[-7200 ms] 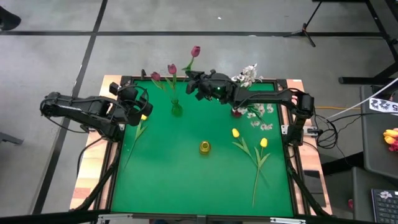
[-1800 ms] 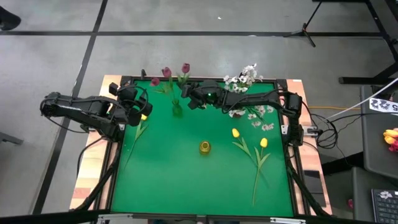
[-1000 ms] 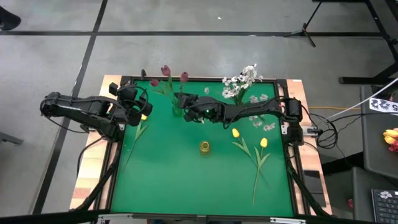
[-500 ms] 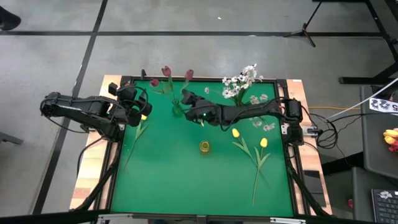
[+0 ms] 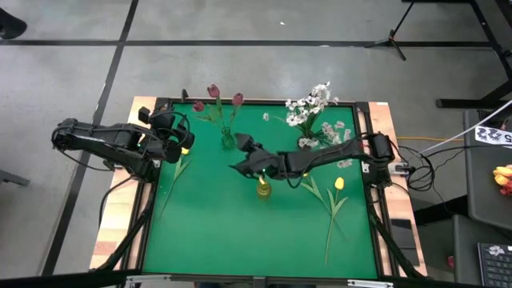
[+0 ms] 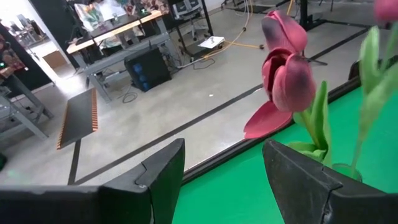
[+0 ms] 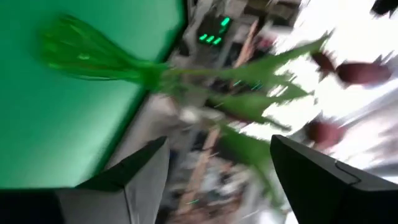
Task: Sort flowers into vase by color
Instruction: Put the center yellow flower into the yellow vase
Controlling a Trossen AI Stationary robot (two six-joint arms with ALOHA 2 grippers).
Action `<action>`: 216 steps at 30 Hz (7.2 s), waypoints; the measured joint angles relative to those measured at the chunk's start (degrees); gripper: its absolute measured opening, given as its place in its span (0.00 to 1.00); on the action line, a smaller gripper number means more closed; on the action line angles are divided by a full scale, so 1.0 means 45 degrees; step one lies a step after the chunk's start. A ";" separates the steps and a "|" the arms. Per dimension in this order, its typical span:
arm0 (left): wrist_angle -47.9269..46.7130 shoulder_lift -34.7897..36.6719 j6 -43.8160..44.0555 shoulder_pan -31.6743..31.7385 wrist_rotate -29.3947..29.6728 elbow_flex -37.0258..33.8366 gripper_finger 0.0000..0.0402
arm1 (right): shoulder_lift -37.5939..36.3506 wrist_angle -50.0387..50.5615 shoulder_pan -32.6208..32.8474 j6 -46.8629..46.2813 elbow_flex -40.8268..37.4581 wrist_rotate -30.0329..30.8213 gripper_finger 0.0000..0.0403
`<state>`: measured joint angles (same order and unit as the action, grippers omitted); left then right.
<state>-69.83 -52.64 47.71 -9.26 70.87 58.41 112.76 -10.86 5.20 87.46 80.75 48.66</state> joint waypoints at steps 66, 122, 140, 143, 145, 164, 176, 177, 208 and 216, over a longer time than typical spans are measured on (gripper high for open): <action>0.0164 -0.2096 -0.0804 0.0281 -0.2131 0.0000 0.53 | -0.7161 1.0502 0.7567 -4.1435 -0.7833 -0.8886 0.70; 0.2562 0.0049 -0.2959 -0.4119 -0.2929 0.0000 0.53 | -0.5055 1.1629 0.4752 -3.6317 -0.8412 -0.6627 0.34; 0.2562 0.0049 -0.2940 -0.4117 -0.2577 0.0000 0.53 | -0.4976 1.0284 0.4780 -3.4425 -0.5987 -0.2852 0.03; 0.2562 0.0049 -0.2935 -0.4114 -0.2545 0.0000 0.53 | -0.4976 1.0277 0.5092 -3.3431 -0.5033 -0.1011 0.02; 0.2562 0.0049 -0.2935 -0.4115 -0.2545 0.0000 0.53 | -0.4990 1.0274 0.5394 -3.2961 -0.4446 0.0443 0.02; 0.2611 0.0049 -0.2930 -0.4117 -0.1928 0.0000 0.53 | -0.5000 -0.3512 0.5315 -1.7476 -0.3711 0.0300 0.01; 0.2611 0.0049 -0.2930 -0.4115 -0.1919 0.0000 0.53 | -0.5000 -1.2973 0.4071 -1.3122 -0.6648 -0.5779 0.01; 0.2606 0.0049 -0.2930 -0.4114 -0.1919 0.0000 0.53 | -0.5000 -1.4483 0.4054 -1.3125 -0.7320 -0.5943 0.01; 0.2620 0.0049 -0.2886 -0.4114 -0.1675 0.0000 0.53 | -0.3567 -1.7443 0.2664 -1.5474 -0.9187 -0.6061 0.01; 0.2615 0.0049 -0.2886 -0.4114 -0.1676 0.0000 0.53 | -0.3572 -1.7521 0.2664 -1.6111 -0.9720 -0.6056 0.01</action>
<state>-58.06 -52.42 34.72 -27.77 63.33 58.41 96.68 -89.70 17.19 14.96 37.01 21.41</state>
